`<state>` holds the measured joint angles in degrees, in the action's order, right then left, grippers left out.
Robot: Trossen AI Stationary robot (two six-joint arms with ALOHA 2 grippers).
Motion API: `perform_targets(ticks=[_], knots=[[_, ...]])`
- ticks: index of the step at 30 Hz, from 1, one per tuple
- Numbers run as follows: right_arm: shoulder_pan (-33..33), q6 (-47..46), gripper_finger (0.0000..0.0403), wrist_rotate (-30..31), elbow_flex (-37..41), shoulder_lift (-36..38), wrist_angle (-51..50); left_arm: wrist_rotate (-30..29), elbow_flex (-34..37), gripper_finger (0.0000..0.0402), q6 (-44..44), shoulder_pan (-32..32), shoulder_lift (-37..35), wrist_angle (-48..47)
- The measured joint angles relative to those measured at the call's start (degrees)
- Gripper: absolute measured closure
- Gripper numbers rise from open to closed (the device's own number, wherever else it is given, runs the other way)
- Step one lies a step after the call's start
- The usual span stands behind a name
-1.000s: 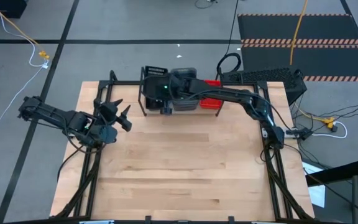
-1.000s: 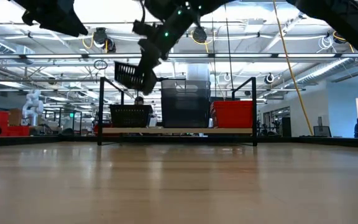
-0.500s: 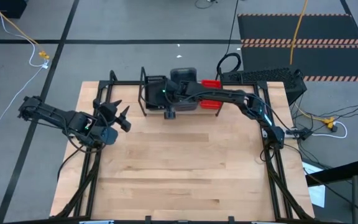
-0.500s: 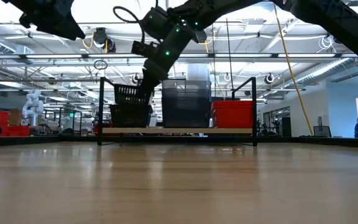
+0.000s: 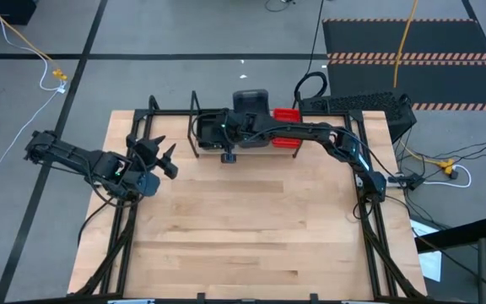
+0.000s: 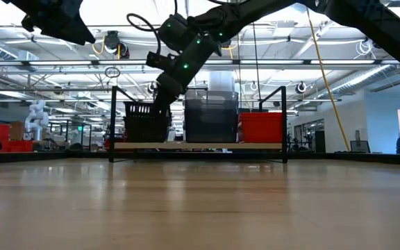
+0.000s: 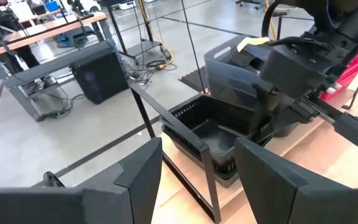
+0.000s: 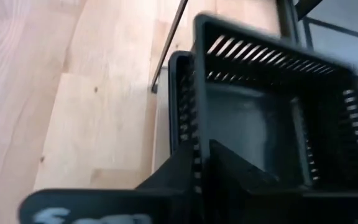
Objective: Stack baskets on shelf by color
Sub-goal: Stack the black bin on top of the other black bins on the shelf
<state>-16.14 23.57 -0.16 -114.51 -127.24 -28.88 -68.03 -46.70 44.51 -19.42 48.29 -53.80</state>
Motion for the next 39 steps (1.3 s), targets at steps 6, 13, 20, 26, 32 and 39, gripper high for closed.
perform_targets(ticks=[6,13,20,26,32,39], knots=[[-0.02,-1.24,0.0314,0.05,0.02,0.01,1.73,0.03,0.00,0.0197,0.00,0.00,0.00,0.00],[0.10,-2.32,0.0266,0.07,0.06,3.75,2.62,0.27,1.12,0.0197,-0.04,0.23,0.02,0.03],[0.72,0.04,0.0260,-1.51,0.27,16.29,-5.11,1.12,1.99,0.0197,0.26,1.07,0.02,-0.03],[0.73,-3.56,0.0273,-4.44,16.49,31.04,-3.08,2.15,2.25,0.0197,0.98,1.07,0.45,0.56],[1.29,-10.44,0.0287,-4.49,44.13,48.26,16.75,3.05,2.25,0.0197,-9.77,4.22,4.70,13.05],[4.84,-18.03,0.0303,-4.59,67.05,62.41,30.93,15.48,2.25,0.0221,-34.76,11.08,15.48,36.99]])
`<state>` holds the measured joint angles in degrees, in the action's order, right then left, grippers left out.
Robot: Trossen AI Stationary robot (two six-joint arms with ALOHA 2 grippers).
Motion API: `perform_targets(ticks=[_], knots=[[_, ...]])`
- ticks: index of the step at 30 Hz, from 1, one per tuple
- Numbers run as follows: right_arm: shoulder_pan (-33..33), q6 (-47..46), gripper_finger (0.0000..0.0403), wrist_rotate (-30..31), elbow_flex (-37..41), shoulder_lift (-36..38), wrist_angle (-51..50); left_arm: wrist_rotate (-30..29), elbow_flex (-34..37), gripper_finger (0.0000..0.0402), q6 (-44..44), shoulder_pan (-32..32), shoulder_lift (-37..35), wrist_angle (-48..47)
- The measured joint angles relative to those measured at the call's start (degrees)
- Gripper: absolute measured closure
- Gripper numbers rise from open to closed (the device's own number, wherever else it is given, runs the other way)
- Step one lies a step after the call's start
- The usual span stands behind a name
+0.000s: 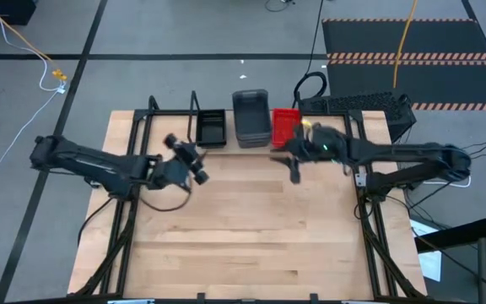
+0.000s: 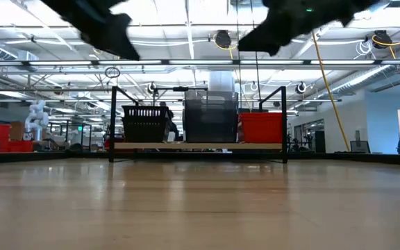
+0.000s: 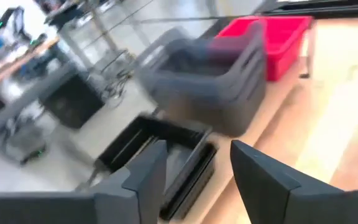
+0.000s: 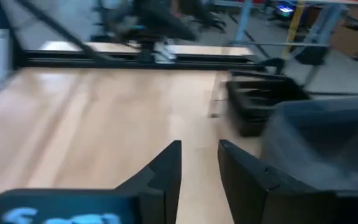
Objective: Stack baskets on shelf by color
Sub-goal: Stack the black bin on top of the other black bins on the shelf, then return to Home Position
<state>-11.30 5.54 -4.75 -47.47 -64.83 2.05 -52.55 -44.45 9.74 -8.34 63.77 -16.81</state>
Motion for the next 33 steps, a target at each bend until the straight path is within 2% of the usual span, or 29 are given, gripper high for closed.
perform_targets(ticks=[4,6,9,15,24,33], knots=[[4.92,-1.97,0.0310,-0.17,10.56,5.03,7.77,4.66,0.00,0.0242,-12.99,4.62,7.03,13.31],[7.02,-2.54,0.0313,-0.14,14.86,6.58,11.56,4.66,0.00,0.0251,-16.12,7.51,9.70,20.14],[9.05,-2.89,0.0318,-0.01,19.68,7.51,17.30,5.09,0.00,0.0264,-16.83,11.77,11.81,25.53],[9.55,-1.44,0.0326,0.17,23.20,7.49,23.09,13.07,-0.02,0.0288,-8.84,16.81,15.69,23.83],[9.54,-0.38,0.0330,0.17,23.89,7.47,23.00,13.05,-0.02,0.0295,-9.01,18.81,22.47,22.33],[9.54,-0.36,0.0330,0.17,23.89,7.47,22.54,13.50,-0.05,0.0295,-7.04,19.33,22.01,18.54]])
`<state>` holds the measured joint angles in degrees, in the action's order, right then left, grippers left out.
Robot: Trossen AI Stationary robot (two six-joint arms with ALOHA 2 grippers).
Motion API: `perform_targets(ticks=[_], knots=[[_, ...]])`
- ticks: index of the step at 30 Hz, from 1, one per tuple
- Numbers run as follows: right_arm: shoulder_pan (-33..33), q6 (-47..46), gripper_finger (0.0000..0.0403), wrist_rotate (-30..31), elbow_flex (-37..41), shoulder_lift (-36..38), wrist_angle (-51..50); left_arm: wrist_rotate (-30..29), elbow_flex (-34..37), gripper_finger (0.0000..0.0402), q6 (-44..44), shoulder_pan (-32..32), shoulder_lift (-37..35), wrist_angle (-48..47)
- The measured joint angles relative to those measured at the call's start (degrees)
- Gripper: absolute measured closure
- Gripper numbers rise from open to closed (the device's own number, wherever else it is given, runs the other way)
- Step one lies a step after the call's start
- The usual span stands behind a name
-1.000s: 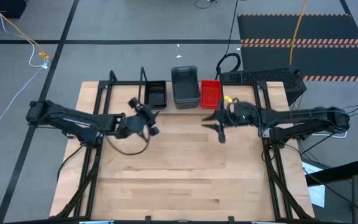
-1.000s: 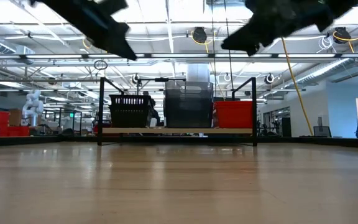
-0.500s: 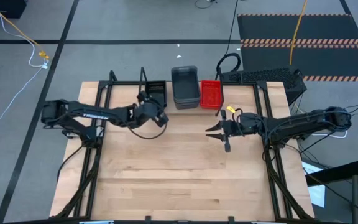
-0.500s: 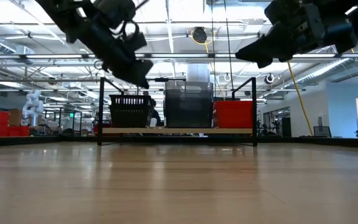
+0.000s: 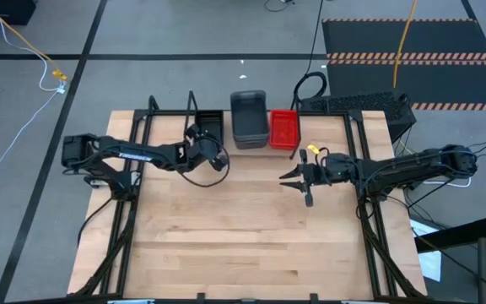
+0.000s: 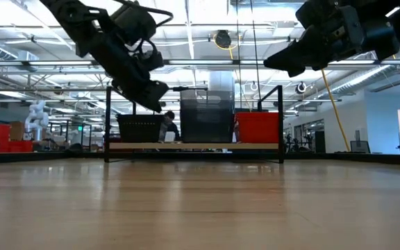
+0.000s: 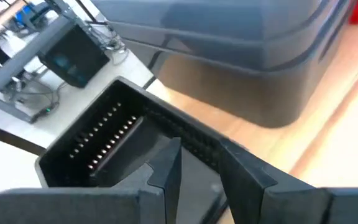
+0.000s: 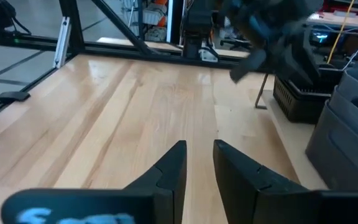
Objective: Stack baskets on shelf by color
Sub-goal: Return to Home Position
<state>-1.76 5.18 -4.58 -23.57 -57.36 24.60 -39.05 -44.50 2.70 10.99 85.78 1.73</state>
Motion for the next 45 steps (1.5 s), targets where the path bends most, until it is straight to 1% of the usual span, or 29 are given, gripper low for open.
perform_targets(ticks=[7,12,15,18,20,21,23,27,29,30,31,33,36,40,43,45], knots=[[-0.07,1.71,0.0330,0.78,0.02,-0.02,-2.24,-0.63,0.01,0.0295,-2.27,-2.74,-7.85,2.79],[-0.08,1.57,0.0330,5.37,0.02,-0.16,-3.81,-0.59,0.00,0.0295,-3.71,-5.30,-13.26,3.55],[-0.08,0.74,0.0330,6.05,0.02,-0.68,-3.89,-0.56,-0.01,0.0295,-4.02,-7.52,-14.36,5.26],[-0.06,0.03,0.0330,6.02,-0.04,-1.34,-3.08,-0.48,0.03,0.0295,-3.69,-10.49,-14.82,4.16],[0.12,-0.82,0.0330,5.78,0.04,-1.46,-3.81,-0.54,0.05,0.0295,-2.19,-12.88,-14.81,1.81],[0.12,-1.33,0.0330,5.19,0.04,-1.69,-3.18,-0.58,0.05,0.0295,-0.95,-14.08,-14.75,1.09],[0.11,-1.53,0.0330,2.18,0.02,-1.99,-2.41,-1.16,0.05,0.0295,0.78,-16.36,-14.77,0.51],[0.13,-1.88,0.0330,-8.44,0.02,-1.42,2.95,-1.53,0.08,0.0295,-1.46,-19.92,-17.16,0.14],[0.15,-3.28,0.0330,-12.62,0.02,0.78,4.74,-1.51,0.01,0.0295,-2.80,-20.61,-19.40,0.62],[0.15,-3.86,0.0330,-13.78,0.02,2.28,5.32,-1.55,0.05,0.0296,-3.49,-20.64,-20.85,-0.40],[0.15,-4.25,0.0330,-14.57,0.02,4.10,5.19,-1.63,0.32,0.0296,-4.02,-20.66,-22.22,-0.69],[-0.04,-4.73,0.0330,-15.15,0.02,8.83,2.72,-1.76,1.62,0.0296,-5.38,-20.47,-24.74,1.79],[-0.07,-4.75,0.0330,-15.14,0.00,16.89,-1.85,-1.68,6.95,0.0296,-6.23,-20.23,-29.06,6.01],[-0.07,-4.66,0.0330,-15.13,-0.02,27.42,-8.05,-1.58,16.33,0.0296,-5.31,-20.03,-35.76,11.33],[-0.07,-4.17,0.0330,-15.16,-0.02,32.33,-11.14,-0.61,22.11,0.0296,-5.14,-19.83,-41.69,13.85],[-0.07,-4.11,0.0330,-15.28,1.17,34.18,-10.93,1.60,24.87,0.0296,-5.48,-19.50,-45.94,15.49]])
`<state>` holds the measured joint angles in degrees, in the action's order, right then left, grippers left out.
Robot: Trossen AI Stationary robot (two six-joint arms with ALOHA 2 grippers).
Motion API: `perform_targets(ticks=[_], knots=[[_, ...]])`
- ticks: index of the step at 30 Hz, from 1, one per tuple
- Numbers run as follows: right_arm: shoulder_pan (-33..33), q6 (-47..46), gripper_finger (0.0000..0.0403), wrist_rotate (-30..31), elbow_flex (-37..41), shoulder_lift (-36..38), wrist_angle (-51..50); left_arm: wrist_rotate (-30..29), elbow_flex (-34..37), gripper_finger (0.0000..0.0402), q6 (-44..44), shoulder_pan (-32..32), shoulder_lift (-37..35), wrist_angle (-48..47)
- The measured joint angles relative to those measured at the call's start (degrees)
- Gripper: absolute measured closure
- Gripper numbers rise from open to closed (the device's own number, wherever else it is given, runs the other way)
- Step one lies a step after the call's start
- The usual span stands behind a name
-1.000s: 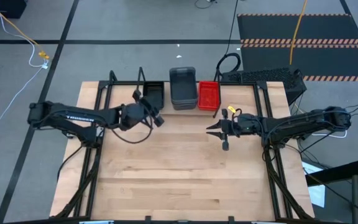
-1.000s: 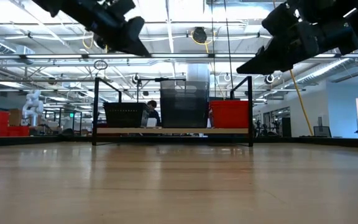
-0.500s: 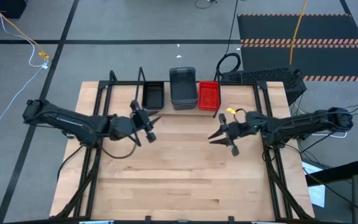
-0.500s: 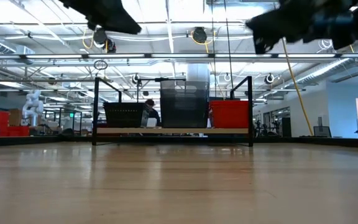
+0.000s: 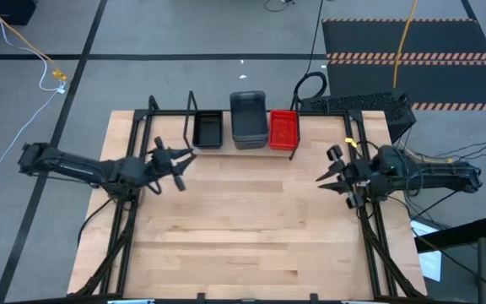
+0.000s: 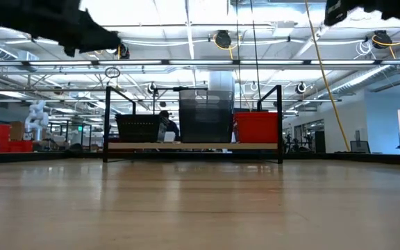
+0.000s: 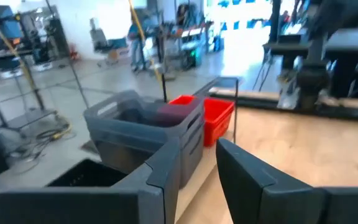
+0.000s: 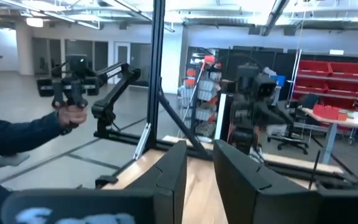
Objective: Stack baskets on shelf by color
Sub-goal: Return to Home Position
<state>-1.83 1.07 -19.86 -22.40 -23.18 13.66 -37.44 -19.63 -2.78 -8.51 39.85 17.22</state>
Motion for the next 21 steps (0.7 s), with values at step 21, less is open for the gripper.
perform_targets(ticks=[21], knots=[[-1.93,-2.06,0.0330,0.04,16.60,7.44,14.43,8.91,17.12,0.0296,-1.55,1.53,-24.71,-5.14]])
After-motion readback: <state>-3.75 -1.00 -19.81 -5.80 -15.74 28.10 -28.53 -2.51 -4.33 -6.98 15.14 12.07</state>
